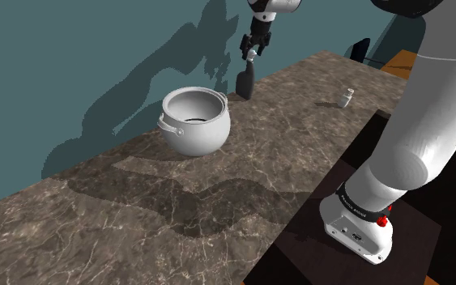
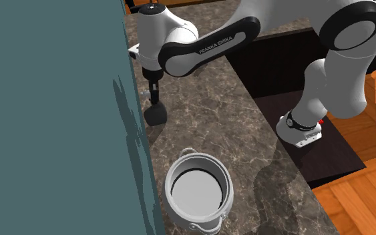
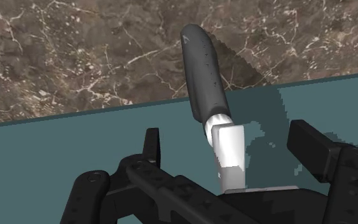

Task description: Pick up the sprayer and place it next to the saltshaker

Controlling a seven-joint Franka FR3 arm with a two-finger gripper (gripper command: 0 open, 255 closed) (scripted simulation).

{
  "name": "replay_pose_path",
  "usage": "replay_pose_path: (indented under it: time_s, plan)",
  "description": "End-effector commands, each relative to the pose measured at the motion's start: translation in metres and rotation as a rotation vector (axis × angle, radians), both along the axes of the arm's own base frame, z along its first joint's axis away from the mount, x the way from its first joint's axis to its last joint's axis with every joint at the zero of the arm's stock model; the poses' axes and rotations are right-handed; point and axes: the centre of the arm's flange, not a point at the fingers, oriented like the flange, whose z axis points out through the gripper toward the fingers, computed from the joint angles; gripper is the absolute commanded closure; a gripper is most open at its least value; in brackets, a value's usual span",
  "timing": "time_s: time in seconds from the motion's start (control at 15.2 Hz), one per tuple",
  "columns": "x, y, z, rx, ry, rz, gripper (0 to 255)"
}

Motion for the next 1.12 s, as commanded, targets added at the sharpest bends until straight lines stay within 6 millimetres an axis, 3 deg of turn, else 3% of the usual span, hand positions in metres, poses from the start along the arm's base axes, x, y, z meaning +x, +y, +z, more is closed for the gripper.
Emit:
replay_pose_path:
  time_s: [0.0,0.26,0.33,0.92,1.06]
  plan:
    - [0.0,0.0,-0.001,0.0,0.0,0.0,0]
    - [0.0,0.0,-0.001,0.0,0.0,0.0,0]
    - [0.0,0.0,-0.001,0.0,0.0,0.0,255]
    - [0.0,0.0,-0.001,0.0,0.0,0.0,255]
    - [0.0,0.0,0.01,0.0,0.0,0.0,255]
